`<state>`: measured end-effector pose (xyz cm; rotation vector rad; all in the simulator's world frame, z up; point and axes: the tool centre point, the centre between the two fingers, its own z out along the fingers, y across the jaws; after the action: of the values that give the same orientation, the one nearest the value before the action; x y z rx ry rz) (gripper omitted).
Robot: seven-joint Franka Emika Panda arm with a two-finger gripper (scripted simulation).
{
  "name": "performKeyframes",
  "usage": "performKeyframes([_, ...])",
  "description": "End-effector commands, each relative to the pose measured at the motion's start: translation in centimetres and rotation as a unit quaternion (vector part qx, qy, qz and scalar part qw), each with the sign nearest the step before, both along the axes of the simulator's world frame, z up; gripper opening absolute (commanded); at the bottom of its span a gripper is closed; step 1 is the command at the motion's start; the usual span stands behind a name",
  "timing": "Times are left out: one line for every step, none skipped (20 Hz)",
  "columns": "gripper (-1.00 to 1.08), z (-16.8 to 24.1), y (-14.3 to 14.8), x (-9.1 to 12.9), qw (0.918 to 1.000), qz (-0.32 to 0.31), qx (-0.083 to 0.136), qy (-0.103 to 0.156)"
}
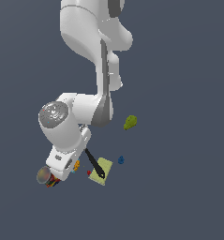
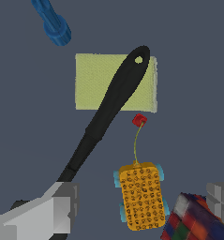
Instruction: Pick up a designated object from a clutter of objects.
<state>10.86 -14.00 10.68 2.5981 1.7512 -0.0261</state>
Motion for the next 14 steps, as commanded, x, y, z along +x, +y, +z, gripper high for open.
performKeyframes([1.0,-1.0,-0.7,0.2,0.9997,0.024,0.002,-0.001])
performKeyframes([1.0,-1.4,-1.0,0.2,0.9995,0.032,0.003,-0.001])
performKeyframes([1.0,-1.7,-1.3,0.2,0.9992,0.039,0.004,-0.002])
performKeyframes([1.0,-2.1,-1.5,0.3,0.999,0.046,0.004,-0.002])
performKeyframes([1.0,-2.3,-1.7,0.3,0.9986,0.052,0.005,-0.002])
performKeyframes([1.0,-2.6,-1.9,0.3,0.9983,0.057,0.006,-0.002])
performKeyframes([1.0,-2.9,-2.0,0.3,0.998,0.062,0.006,-0.003])
performKeyframes([1.0,-3.1,-2.2,0.3,0.9977,0.067,0.007,-0.003])
performKeyframes([1.0,-3.3,-2.3,0.3,0.9974,0.071,0.007,-0.003])
performKeyframes([1.0,-3.4,-2.4,0.4,0.9972,0.074,0.007,-0.003])
performKeyframes([1.0,-3.6,-2.5,0.4,0.997,0.077,0.008,-0.004])
performKeyframes([1.0,-3.7,-2.6,0.4,0.9968,0.08,0.008,-0.004])
performKeyframes([1.0,-3.8,-2.7,0.4,0.9966,0.082,0.008,-0.004])
performKeyframes([1.0,-3.8,-2.7,0.4,0.9965,0.083,0.008,-0.004])
